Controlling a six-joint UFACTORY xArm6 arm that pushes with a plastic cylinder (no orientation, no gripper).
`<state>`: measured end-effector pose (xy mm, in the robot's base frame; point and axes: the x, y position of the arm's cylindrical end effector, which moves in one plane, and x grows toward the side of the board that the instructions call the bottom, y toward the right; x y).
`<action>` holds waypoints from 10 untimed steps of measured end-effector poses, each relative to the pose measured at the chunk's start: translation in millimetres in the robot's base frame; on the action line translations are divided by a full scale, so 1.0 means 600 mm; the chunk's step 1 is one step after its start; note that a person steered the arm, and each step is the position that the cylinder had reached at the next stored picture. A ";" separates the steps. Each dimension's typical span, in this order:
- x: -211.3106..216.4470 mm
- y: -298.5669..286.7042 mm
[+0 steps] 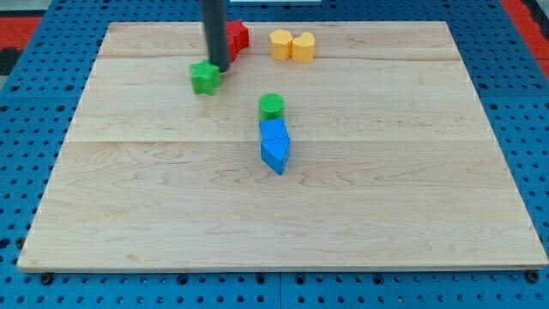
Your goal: Move green blocks parallel to the yellow blocks
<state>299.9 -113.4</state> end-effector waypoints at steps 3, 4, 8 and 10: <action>0.108 -0.104; 0.098 -0.182; 0.095 -0.031; 0.166 0.042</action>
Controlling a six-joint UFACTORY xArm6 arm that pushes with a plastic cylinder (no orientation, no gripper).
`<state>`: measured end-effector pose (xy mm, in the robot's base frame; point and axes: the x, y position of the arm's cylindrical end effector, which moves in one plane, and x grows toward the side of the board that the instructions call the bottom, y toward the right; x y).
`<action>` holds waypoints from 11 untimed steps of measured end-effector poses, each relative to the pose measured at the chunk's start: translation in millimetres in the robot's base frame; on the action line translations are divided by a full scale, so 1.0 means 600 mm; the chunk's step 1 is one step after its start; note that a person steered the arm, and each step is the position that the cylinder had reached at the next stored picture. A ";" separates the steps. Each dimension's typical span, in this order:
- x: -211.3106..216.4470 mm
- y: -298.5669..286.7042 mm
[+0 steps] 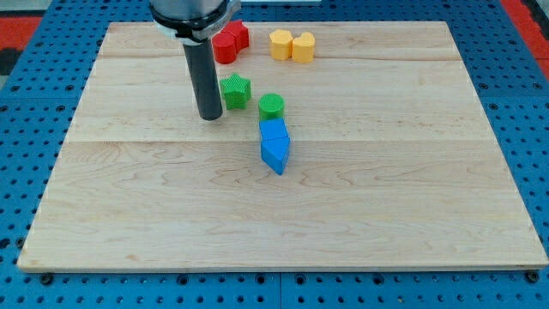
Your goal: Move green blocks parallel to the yellow blocks
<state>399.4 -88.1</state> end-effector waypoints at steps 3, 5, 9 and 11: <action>-0.015 0.136; -0.045 0.178; -0.098 -0.209; -0.097 0.179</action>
